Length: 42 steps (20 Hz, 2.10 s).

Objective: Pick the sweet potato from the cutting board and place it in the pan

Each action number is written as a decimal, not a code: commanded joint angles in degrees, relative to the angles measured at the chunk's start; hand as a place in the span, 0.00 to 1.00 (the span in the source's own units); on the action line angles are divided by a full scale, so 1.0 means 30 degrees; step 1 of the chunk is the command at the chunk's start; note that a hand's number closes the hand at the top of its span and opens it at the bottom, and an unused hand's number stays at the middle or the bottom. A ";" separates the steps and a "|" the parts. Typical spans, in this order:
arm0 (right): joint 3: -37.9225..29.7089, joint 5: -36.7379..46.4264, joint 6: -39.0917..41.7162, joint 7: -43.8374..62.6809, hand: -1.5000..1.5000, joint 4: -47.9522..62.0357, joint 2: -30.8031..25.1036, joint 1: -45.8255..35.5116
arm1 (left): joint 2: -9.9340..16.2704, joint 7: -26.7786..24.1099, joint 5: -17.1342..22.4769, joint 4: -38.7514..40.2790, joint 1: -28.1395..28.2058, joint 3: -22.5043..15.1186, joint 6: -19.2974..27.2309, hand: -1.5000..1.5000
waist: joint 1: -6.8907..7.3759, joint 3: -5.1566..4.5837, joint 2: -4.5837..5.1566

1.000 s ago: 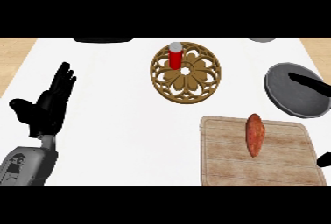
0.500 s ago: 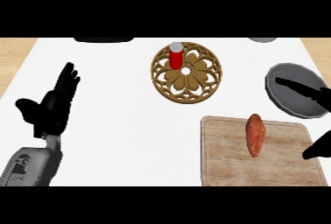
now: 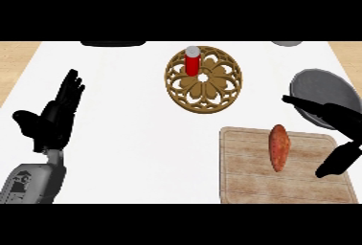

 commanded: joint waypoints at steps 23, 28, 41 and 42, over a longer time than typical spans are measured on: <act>0.1594 0.8167 -0.0390 -0.0361 0.00 0.2383 0.2579 -0.0825 | -0.1204 0.0987 -0.1505 0.0266 -0.1143 0.1184 -0.0767 0.50 | -0.0031 0.0003 0.0006; 0.1688 0.9275 -0.0576 -0.1112 0.00 0.4855 0.2916 -0.1929 | -0.1646 -0.0534 -0.1695 0.1006 -0.0327 0.1361 -0.0964 0.50 | 0.0032 0.0003 0.0021; 0.2736 1.1156 -0.1632 -0.3613 1.00 0.5195 0.4003 -0.1604 | -0.2068 -0.0189 -0.2040 0.0042 -0.0215 0.1442 -0.1080 0.50 | 0.0015 0.0002 -0.0005; 0.2952 1.1451 -0.2620 -0.4202 1.00 0.6405 0.4426 -0.1563 | -0.1610 0.1078 -0.1546 -0.1104 0.0253 0.1511 -0.1747 0.50 | 0.0082 0.0007 -0.0003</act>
